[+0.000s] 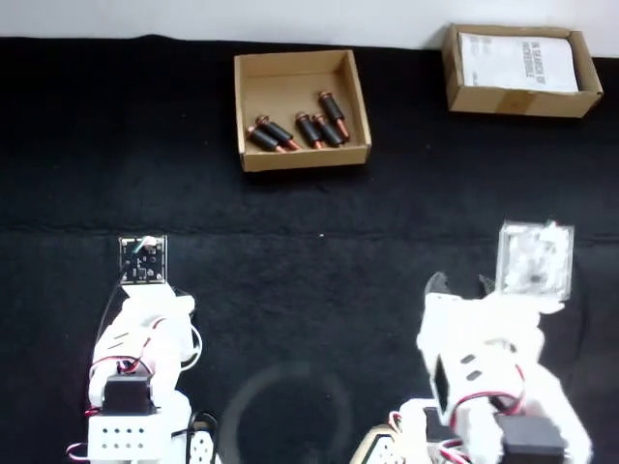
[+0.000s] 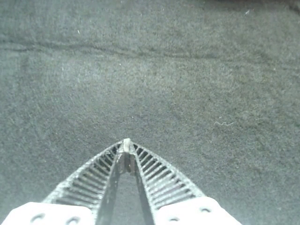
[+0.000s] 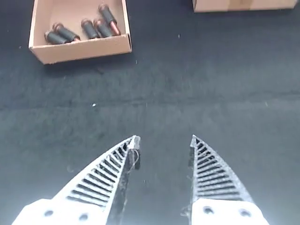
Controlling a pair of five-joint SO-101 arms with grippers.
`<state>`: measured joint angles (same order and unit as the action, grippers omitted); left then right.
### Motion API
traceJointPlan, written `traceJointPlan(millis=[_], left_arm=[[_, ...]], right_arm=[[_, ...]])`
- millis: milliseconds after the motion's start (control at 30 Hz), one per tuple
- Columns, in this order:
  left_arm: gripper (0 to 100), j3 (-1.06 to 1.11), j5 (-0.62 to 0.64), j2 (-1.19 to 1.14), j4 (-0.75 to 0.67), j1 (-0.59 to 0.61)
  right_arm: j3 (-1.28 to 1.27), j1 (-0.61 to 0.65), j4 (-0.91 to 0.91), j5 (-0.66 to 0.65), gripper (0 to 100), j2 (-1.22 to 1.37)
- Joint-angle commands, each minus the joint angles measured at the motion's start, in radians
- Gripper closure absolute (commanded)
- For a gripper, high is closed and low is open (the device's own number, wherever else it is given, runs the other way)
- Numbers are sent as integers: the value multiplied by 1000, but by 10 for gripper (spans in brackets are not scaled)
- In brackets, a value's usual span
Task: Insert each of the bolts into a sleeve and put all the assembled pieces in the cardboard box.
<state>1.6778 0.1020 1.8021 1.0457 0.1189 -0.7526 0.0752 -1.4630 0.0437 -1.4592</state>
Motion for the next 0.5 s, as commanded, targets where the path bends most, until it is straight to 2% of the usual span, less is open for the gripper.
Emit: traceJointPlan(millis=[0,167,467], left_arm=[[989,16,-2,1,3,7],[989,16,-2,1,5,7],[990,16,-5,8,71,39]], right_arm=[[-306,-13,197,3,843,-185],[-638,-13,306,5,843,-384],[-792,-15,223,5,843,-334]])
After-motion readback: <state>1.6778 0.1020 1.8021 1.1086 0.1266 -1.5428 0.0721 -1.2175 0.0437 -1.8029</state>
